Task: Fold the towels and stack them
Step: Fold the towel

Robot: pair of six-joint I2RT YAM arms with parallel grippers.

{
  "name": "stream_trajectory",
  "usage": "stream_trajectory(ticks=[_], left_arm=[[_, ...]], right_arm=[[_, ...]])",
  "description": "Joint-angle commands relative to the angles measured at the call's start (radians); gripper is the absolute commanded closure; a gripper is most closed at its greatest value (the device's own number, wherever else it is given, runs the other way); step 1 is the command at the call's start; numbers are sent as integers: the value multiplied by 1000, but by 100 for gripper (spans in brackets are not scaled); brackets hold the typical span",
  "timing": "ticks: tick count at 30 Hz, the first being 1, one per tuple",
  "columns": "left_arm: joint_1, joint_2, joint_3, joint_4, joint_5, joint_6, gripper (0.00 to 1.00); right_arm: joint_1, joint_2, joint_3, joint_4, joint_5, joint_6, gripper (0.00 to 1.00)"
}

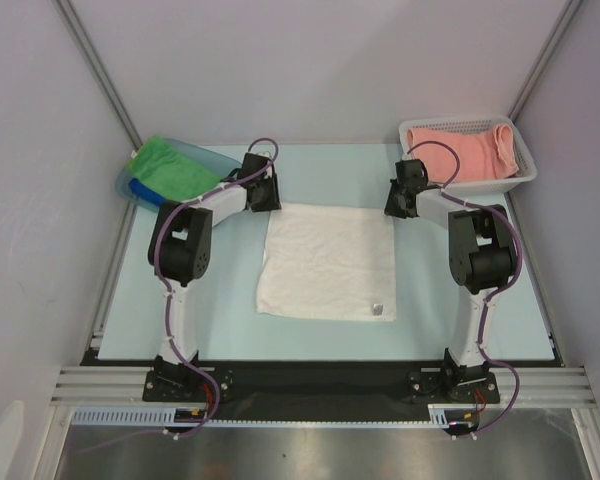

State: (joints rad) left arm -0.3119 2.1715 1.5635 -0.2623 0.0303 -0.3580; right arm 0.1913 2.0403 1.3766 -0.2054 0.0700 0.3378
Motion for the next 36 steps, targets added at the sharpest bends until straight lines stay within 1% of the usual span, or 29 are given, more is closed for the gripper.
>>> stream_trajectory(ticks=[1, 2, 8, 10, 11, 13, 14, 16, 20, 24, 29, 33, 36], left_arm=[[-3, 46, 69, -49, -6, 24, 58], [-4, 51, 76, -52, -4, 25, 58], [-6, 56, 83, -69, -4, 31, 65], [-6, 50, 69, -60, 0, 33, 71], [-6, 44, 63, -57, -1, 33, 78], [-6, 39, 58, -49, 2, 34, 86], [-6, 37, 58, -45, 13, 37, 93], [-6, 25, 61, -28, 20, 39, 100], [-1, -15, 53, 41, 26, 33, 100], [16, -58, 55, 148, 16, 21, 100], [30, -76, 96, 218, 6, 30, 100], [34, -99, 83, 313, 25, 36, 100], [36, -119, 56, 337, 42, 34, 100]], right_arm=[[-7, -54, 30, 15, 5, -13, 95], [-4, -54, 30, 15, 5, -13, 95], [-7, -57, 30, 15, 2, -17, 95], [-6, -57, 33, 11, -1, -16, 95], [-7, -58, 33, 11, 1, -19, 95], [-7, -60, 36, 9, 1, -19, 95], [-7, -63, 38, 9, -1, -19, 95], [-7, -65, 42, 6, 1, -19, 95], [-13, -77, 56, 9, -10, -17, 98], [-24, -94, 65, 53, -30, -11, 100], [-35, -111, 81, 101, -26, -14, 100], [-44, -130, 90, 135, -39, -22, 100], [-46, -147, 87, 133, -50, -19, 100]])
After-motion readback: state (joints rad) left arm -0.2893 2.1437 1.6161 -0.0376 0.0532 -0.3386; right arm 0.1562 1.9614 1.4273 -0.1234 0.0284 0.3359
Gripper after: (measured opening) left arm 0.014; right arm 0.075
